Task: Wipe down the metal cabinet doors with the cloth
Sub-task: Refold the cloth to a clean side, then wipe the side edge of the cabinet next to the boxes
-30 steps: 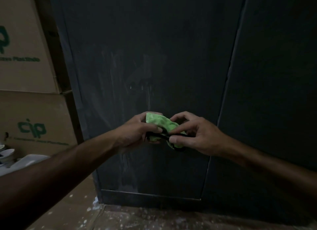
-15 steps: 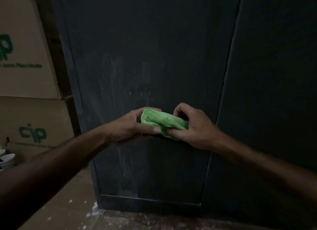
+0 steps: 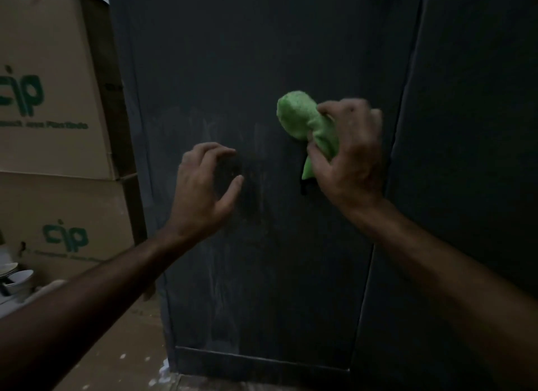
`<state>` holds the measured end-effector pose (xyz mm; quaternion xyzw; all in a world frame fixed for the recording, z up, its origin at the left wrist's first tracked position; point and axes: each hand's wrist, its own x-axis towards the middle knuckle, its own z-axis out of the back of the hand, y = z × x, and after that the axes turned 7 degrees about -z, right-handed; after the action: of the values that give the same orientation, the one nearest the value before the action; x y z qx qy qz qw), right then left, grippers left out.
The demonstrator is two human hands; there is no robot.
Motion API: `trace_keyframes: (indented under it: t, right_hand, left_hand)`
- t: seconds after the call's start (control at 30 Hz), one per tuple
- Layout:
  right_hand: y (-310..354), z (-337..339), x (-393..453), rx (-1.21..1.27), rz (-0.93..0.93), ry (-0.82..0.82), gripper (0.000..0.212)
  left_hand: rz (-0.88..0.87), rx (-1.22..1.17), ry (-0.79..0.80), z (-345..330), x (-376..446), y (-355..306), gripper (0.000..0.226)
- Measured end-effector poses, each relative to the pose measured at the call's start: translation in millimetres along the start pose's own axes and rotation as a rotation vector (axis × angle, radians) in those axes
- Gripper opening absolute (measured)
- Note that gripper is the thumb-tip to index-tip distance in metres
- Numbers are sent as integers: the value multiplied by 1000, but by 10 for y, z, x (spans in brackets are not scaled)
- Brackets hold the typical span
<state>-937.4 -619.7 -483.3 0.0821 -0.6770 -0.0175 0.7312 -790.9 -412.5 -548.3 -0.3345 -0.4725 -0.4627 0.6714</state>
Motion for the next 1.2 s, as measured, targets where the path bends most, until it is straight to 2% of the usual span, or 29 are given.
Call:
trace_keyframes:
  t: [0.07, 0.13, 0.3, 0.37, 0.43, 0.53, 0.57, 0.6, 0.67, 0.73, 0.8, 0.87, 0.97, 1.0, 1.03, 1.07, 1.1, 1.17, 1.2]
  right_hand:
    - [-28, -166, 117, -140, 79, -82, 50]
    - [-32, -366, 51, -242, 160, -34, 57]
    - [-219, -484, -1012, -246, 614, 396, 48]
    - [-303, -376, -1173, -320, 728, 468, 48]
    - [-360, -402, -877, -314, 654, 345, 44]
    - [-347, -470, -128, -339, 301, 2, 38]
    - [-303, -506, -26, -341, 219, -47, 38]
    - [-253, -551, -62, -316, 213, -62, 39]
    - [-205, -611, -504, -263, 408, 88, 42]
    - [-214, -564, -1118, -269, 719, 362, 43]
    - [-301, -464, -1398, -318, 876, 528, 42]
    - [-411, -518, -1186, -263, 823, 445, 43]
    - [-431, -668, -591, -228, 437, 108, 44]
    - [-383, -721, -552, -213, 346, 64, 43]
    - [-333, -770, -668, -186, 335, 66, 43]
    - [-308, -798, -927, -175, 412, 134, 44]
    - [-315, -788, -1287, -173, 565, 255, 44]
    - [-364, -601, -1985, -237, 877, 547, 34]
    - [-395, -481, -2168, -298, 972, 676, 28]
  left_hand:
    - [-51, 147, 21, 1, -129, 187, 58]
    - [-78, 216, 90, -30, -263, 322, 68]
    - [-213, 293, 258, -76, -552, 540, 76]
    - [-263, 309, 283, -79, -607, 594, 77]
    - [-285, 316, 283, -89, -617, 637, 77]
    - [-269, 324, 283, -150, -657, 654, 79]
    - [-259, 328, 275, -182, -676, 655, 80]
    - [-257, 331, 265, -205, -687, 659, 80]
    - [-270, 332, 244, -240, -690, 669, 81]
    - [-278, 345, 241, -238, -680, 691, 81]
    - [-287, 350, 254, -217, -673, 708, 83]
    - [-283, 344, 254, -208, -659, 708, 83]
    - [-288, 328, 255, -201, -668, 687, 83]
    - [-288, 329, 250, -193, -673, 685, 81]
    - [-293, 329, 242, -180, -674, 685, 79]
    - [-300, 328, 231, -173, -676, 688, 77]
    - [-304, 327, 222, -166, -681, 696, 75]
    - [-320, 327, 229, -145, -708, 727, 73]
    - [-332, 328, 238, -139, -727, 746, 73]
